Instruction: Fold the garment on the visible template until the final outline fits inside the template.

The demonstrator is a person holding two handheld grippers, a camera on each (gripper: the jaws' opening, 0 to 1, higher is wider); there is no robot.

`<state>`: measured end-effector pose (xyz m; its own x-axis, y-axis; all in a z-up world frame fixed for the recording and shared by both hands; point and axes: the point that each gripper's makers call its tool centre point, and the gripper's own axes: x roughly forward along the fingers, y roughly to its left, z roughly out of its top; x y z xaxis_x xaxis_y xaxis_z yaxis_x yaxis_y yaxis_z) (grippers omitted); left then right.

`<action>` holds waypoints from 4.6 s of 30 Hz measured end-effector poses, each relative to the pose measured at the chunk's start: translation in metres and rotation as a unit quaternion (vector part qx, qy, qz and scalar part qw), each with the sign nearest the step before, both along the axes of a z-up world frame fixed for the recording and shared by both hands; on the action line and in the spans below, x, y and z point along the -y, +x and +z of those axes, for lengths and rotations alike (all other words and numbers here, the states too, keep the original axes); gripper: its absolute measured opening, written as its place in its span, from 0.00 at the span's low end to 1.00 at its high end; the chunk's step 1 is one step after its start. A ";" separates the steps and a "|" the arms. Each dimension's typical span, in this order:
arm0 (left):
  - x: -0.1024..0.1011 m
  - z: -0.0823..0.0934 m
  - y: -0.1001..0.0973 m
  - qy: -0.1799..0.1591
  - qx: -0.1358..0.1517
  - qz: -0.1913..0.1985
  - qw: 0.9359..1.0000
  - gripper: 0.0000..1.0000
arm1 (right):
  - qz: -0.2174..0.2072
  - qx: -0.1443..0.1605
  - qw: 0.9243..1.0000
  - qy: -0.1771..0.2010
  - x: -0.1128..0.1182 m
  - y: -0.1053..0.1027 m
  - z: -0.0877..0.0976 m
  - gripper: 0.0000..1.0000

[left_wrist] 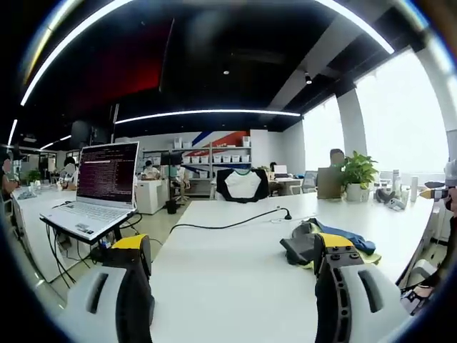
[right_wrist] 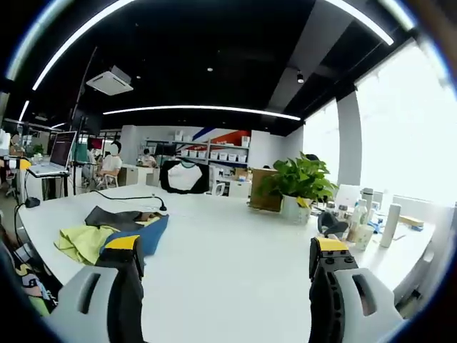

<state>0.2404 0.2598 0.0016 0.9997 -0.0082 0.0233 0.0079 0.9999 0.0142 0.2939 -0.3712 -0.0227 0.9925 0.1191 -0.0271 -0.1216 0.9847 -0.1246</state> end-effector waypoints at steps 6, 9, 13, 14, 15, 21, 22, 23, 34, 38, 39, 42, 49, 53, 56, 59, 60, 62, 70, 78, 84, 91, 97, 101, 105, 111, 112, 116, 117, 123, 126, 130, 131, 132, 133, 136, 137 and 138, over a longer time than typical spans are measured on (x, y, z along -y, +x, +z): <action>0.002 0.002 -0.002 0.000 0.003 -0.010 1.000 1.00 | 0.000 -0.001 1.000 0.000 -0.001 -0.002 0.000 0.99; 0.000 0.001 -0.002 0.001 0.002 -0.006 1.000 1.00 | 0.004 -0.001 1.000 -0.001 -0.003 -0.002 0.000 0.99; 0.001 0.003 -0.003 -0.001 0.004 -0.010 1.000 1.00 | 0.001 0.006 1.000 0.004 -0.001 -0.003 0.003 0.99; 0.000 0.003 -0.003 -0.002 0.003 -0.010 1.000 1.00 | 0.000 0.003 1.000 0.001 0.000 -0.003 0.002 0.99; -0.001 0.003 -0.004 -0.002 0.004 -0.010 1.000 1.00 | 0.000 0.002 1.000 0.000 0.000 -0.003 0.002 0.99; -0.005 0.003 -0.006 -0.004 0.007 0.000 1.000 1.00 | 0.001 0.005 1.000 0.001 0.000 -0.003 0.003 0.99; -0.004 0.003 -0.006 -0.004 0.008 0.000 1.000 1.00 | 0.000 0.006 1.000 0.001 0.000 -0.004 0.004 0.99; -0.004 0.004 -0.006 -0.004 0.008 0.001 1.000 1.00 | 0.000 0.007 1.000 0.001 0.000 -0.004 0.005 0.99; 0.002 0.003 -0.004 -0.001 0.005 -0.005 1.000 1.00 | 0.017 0.005 1.000 0.005 -0.011 0.002 0.002 0.99; 0.003 0.002 -0.004 0.000 0.003 -0.005 1.000 1.00 | 0.021 0.007 1.000 0.009 -0.014 0.002 0.002 0.99; 0.004 0.001 -0.004 0.000 0.002 -0.006 1.000 1.00 | 0.022 0.007 1.000 0.009 -0.014 0.002 0.002 0.99; 0.005 0.002 -0.003 0.001 0.004 -0.008 1.000 1.00 | 0.026 0.007 1.000 0.008 -0.017 0.003 0.002 0.99; 0.005 -0.001 0.000 0.000 -0.002 -0.010 1.000 1.00 | 0.035 -0.005 0.999 0.005 -0.026 0.009 -0.005 0.99; 0.005 -0.001 -0.001 0.001 -0.003 -0.009 1.000 1.00 | 0.038 0.000 0.999 0.000 -0.033 0.010 -0.003 0.99; 0.005 0.000 0.000 0.001 0.001 -0.007 1.000 1.00 | 0.043 -0.004 0.999 -0.005 -0.039 0.012 -0.006 0.99; 0.006 -0.003 0.002 0.002 -0.006 -0.011 1.000 1.00 | 0.053 -0.010 0.999 -0.003 -0.046 0.016 -0.009 0.99; 0.007 -0.003 0.003 0.002 -0.006 -0.011 1.000 1.00 | 0.056 -0.013 0.998 -0.004 -0.050 0.018 -0.011 0.99; 0.007 -0.002 0.003 0.003 -0.005 -0.012 1.000 1.00 | 0.066 -0.021 0.998 -0.009 -0.057 0.020 -0.016 0.99; 0.008 -0.004 0.004 0.003 -0.009 -0.014 1.000 1.00 | 0.086 -0.030 0.996 -0.015 -0.071 0.023 -0.022 0.99; 0.006 -0.003 0.003 0.002 -0.005 -0.010 1.000 1.00 | 0.097 -0.038 0.994 -0.019 -0.077 0.025 -0.028 0.99; 0.004 -0.003 0.002 0.002 -0.006 -0.007 1.000 1.00 | 0.099 -0.043 0.994 -0.023 -0.079 0.026 -0.032 0.99; 0.004 -0.002 0.001 0.003 -0.005 -0.008 1.000 1.00 | 0.094 -0.048 0.994 -0.036 -0.080 0.027 -0.034 0.96; 0.003 -0.002 -0.003 0.003 -0.006 -0.010 1.000 1.00 | 0.090 -0.031 0.995 -0.029 -0.080 0.026 -0.024 0.99; 0.001 -0.002 -0.007 0.003 -0.009 -0.008 1.000 1.00 | 0.105 -0.032 0.994 -0.018 -0.090 0.029 -0.024 0.99; -0.005 0.003 -0.011 0.005 0.004 0.000 1.000 1.00 | 0.112 -0.037 0.993 -0.023 -0.100 0.039 -0.025 0.99; -0.012 0.006 -0.016 0.002 0.009 0.014 1.000 1.00 | 0.154 -0.047 0.987 -0.028 -0.130 0.052 -0.032 0.99; -0.012 0.005 -0.016 0.003 0.007 0.013 1.000 1.00 | 0.168 -0.041 0.985 -0.018 -0.140 0.052 -0.030 0.99; -0.008 0.005 -0.015 0.004 0.007 0.008 1.000 1.00 | 0.192 -0.039 0.980 -0.025 -0.161 0.055 -0.033 0.99; -0.008 0.004 -0.015 0.004 0.006 0.007 1.000 1.00 | 0.194 -0.043 0.979 -0.031 -0.165 0.058 -0.036 1.00; -0.012 0.005 -0.016 -0.006 0.008 0.012 1.000 1.00 | 0.212 -0.065 0.974 -0.038 -0.178 0.069 -0.053 1.00; -0.017 0.015 -0.019 -0.037 0.035 0.018 0.999 1.00 | 0.211 -0.069 0.975 -0.033 -0.187 0.072 -0.063 1.00; -0.016 0.009 -0.019 -0.011 0.018 0.021 1.000 1.00 | 0.237 -0.083 0.968 -0.023 -0.204 0.073 -0.077 1.00; -0.016 0.009 -0.019 -0.012 0.017 0.021 1.000 1.00 | 0.242 -0.087 0.966 -0.023 -0.206 0.074 -0.079 1.00; -0.015 0.008 -0.018 -0.011 0.016 0.019 1.000 1.00 | 0.244 -0.091 0.965 -0.031 -0.209 0.075 -0.084 1.00; -0.014 0.007 -0.017 -0.011 0.015 0.017 1.000 1.00 | 0.243 -0.093 0.965 -0.035 -0.211 0.076 -0.087 1.00; -0.012 0.006 -0.015 -0.010 0.012 0.013 1.000 1.00 | 0.251 -0.097 0.962 -0.039 -0.217 0.077 -0.094 1.00; -0.012 0.006 -0.015 -0.009 0.012 0.012 1.000 1.00 | 0.255 -0.103 0.961 -0.030 -0.220 0.078 -0.097 0.99; -0.012 0.006 -0.014 -0.009 0.011 0.012 1.000 1.00 | 0.259 -0.106 0.960 -0.027 -0.222 0.079 -0.099 0.99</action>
<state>0.2260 0.2713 0.0076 0.9988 0.0170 0.0457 -0.0169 0.9999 -0.0038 0.3727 -0.1490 -0.1212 0.7724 0.5874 -0.2417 -0.6209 0.7784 -0.0925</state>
